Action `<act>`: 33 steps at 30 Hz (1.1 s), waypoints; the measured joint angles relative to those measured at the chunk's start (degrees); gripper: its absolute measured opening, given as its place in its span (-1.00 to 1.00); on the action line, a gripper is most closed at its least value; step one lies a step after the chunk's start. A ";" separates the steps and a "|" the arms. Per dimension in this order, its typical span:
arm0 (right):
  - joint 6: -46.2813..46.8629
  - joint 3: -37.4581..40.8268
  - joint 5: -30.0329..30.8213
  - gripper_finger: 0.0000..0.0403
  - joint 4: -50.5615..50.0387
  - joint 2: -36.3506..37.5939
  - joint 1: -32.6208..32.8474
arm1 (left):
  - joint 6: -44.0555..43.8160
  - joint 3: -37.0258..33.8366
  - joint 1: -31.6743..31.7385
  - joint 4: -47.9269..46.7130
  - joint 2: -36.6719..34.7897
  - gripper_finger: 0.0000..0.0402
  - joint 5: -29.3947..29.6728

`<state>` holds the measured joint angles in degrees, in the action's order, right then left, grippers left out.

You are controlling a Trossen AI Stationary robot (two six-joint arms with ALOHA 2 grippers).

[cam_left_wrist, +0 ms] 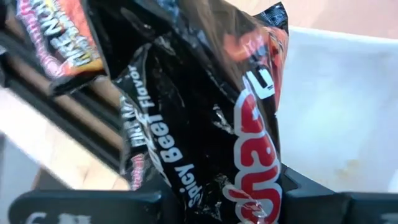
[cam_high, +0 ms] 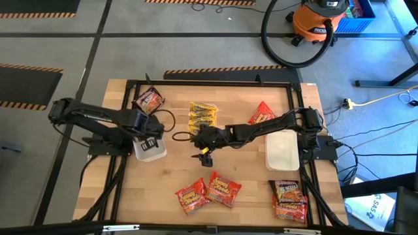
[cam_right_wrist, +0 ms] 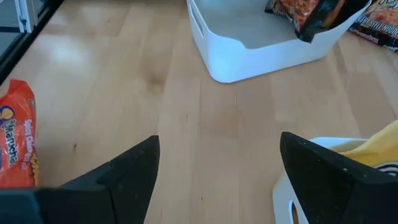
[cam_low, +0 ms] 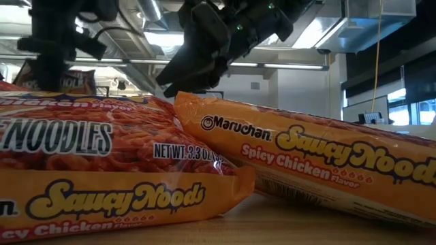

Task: Sort Maruchan noodles
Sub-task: Put the bottom left black noodle pack into the left white bin

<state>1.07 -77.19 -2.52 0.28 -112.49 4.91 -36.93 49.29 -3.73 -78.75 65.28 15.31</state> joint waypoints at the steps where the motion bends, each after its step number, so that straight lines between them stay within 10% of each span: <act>1: -0.01 0.00 0.03 0.54 0.15 0.00 0.00 | 0.00 -0.77 0.04 0.25 -0.02 -0.53 0.14; 22: -0.03 0.00 0.11 0.54 0.10 0.00 -0.04 | 1.65 -9.59 -0.02 9.89 0.00 -0.52 3.82; 33: -0.04 0.00 0.02 0.54 0.08 0.00 -0.04 | 4.41 -10.25 -0.04 12.49 0.00 -0.09 3.29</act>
<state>1.04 -77.19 -2.51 0.36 -112.49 4.86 -32.52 39.05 -3.77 -66.26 65.28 18.60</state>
